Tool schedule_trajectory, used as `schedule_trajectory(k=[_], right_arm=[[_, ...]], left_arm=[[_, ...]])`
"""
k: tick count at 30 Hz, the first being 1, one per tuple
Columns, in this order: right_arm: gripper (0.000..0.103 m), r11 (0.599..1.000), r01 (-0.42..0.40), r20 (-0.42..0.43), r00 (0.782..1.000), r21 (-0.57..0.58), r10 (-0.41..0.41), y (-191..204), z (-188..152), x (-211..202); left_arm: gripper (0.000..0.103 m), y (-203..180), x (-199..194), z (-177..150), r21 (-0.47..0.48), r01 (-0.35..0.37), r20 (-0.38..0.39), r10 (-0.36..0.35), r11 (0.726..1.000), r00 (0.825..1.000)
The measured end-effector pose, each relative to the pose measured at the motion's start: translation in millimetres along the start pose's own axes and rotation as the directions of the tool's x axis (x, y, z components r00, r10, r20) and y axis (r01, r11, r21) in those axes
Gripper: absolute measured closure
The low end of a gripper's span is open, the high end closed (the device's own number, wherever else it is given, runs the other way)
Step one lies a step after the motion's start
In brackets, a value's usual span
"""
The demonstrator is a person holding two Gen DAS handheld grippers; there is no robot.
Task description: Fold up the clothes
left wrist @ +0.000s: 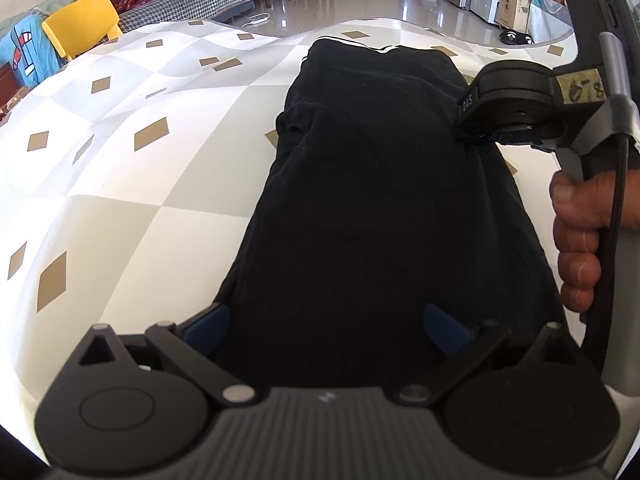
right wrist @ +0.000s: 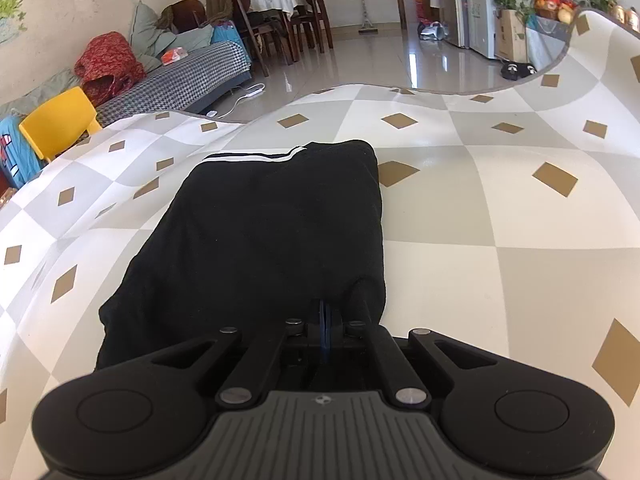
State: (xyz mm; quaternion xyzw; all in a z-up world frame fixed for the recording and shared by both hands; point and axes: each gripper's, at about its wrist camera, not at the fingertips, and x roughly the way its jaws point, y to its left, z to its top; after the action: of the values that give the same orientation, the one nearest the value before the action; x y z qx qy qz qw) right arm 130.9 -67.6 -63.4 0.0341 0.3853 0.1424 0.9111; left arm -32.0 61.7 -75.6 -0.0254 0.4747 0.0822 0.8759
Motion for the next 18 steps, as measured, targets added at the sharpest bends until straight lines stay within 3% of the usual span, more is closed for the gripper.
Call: schedule_trajectory(k=[13, 18], right_arm=[[0.102, 0.977, 0.143, -0.03, 0.99, 0.16, -0.14, -46, 5, -17], [0.102, 0.964, 0.147, -0.033, 0.989, 0.222, -0.144, -62, 6, -26]], left_arm=[[0.0, -19, 5, 13, 0.072, 0.012, -0.017, -0.01, 0.997, 1.0], [0.0, -31, 11, 24, 0.093, -0.013, -0.03, 0.016, 0.996, 0.999]])
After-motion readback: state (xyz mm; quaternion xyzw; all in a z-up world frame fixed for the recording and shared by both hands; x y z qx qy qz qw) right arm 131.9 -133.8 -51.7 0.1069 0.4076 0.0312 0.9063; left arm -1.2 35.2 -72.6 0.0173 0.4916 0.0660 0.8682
